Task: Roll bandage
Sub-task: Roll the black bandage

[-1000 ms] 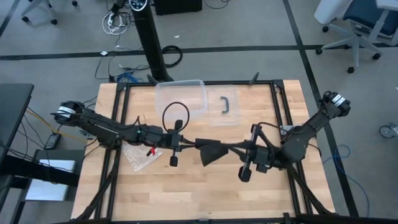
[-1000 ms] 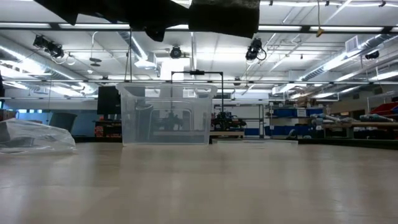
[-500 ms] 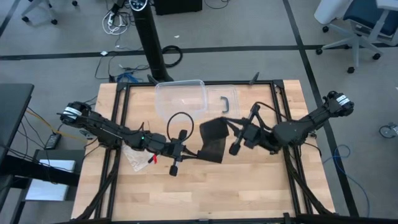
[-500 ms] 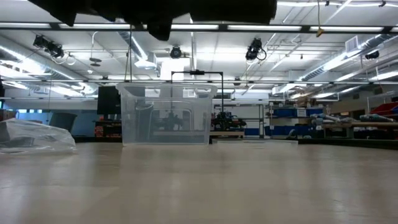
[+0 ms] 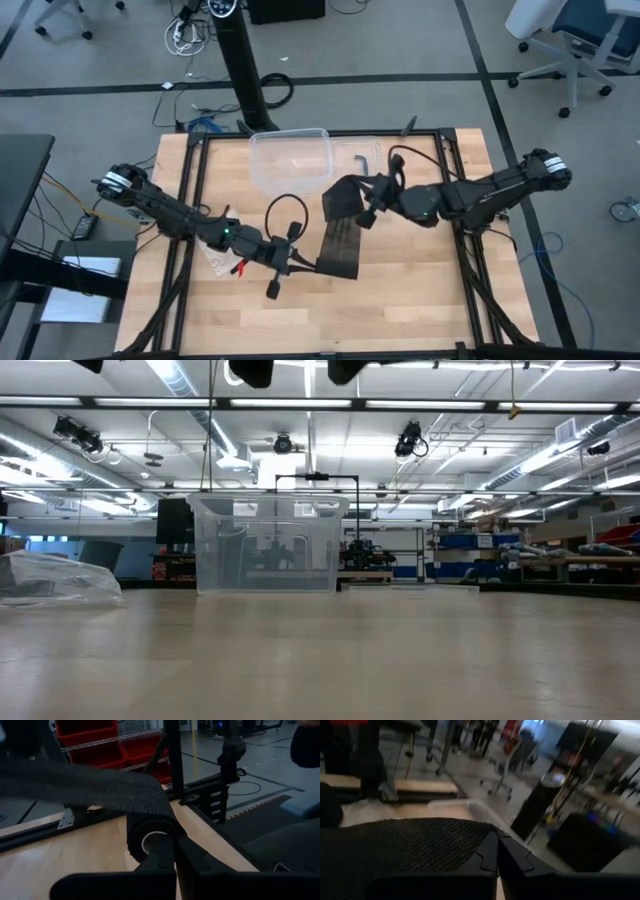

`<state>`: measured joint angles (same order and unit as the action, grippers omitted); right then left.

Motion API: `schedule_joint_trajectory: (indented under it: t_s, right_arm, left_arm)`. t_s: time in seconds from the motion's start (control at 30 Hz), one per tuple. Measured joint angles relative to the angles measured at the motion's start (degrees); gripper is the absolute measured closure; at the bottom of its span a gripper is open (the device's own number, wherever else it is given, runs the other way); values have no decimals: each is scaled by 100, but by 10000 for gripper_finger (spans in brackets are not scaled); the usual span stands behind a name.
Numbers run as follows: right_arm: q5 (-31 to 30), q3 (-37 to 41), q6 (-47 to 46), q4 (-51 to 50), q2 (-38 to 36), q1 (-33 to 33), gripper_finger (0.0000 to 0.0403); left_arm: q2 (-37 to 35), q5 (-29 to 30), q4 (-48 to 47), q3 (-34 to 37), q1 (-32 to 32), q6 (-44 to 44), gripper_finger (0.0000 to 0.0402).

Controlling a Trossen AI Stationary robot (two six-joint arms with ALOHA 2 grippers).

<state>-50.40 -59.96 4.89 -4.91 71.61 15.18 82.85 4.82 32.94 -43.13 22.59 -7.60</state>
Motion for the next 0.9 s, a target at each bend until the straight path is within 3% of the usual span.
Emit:
schedule_joint_trajectory:
  t_s: [0.23, 0.9]
  right_arm:
    - [343, 2, -620, -611, 42, -212, 362]
    - [298, 2, -208, -333, -130, -227, 232]
  left_arm:
    - [2, -2, -19, -138, 86, -92, 402]
    - [2, -168, 38, -175, 351, 37, 402]
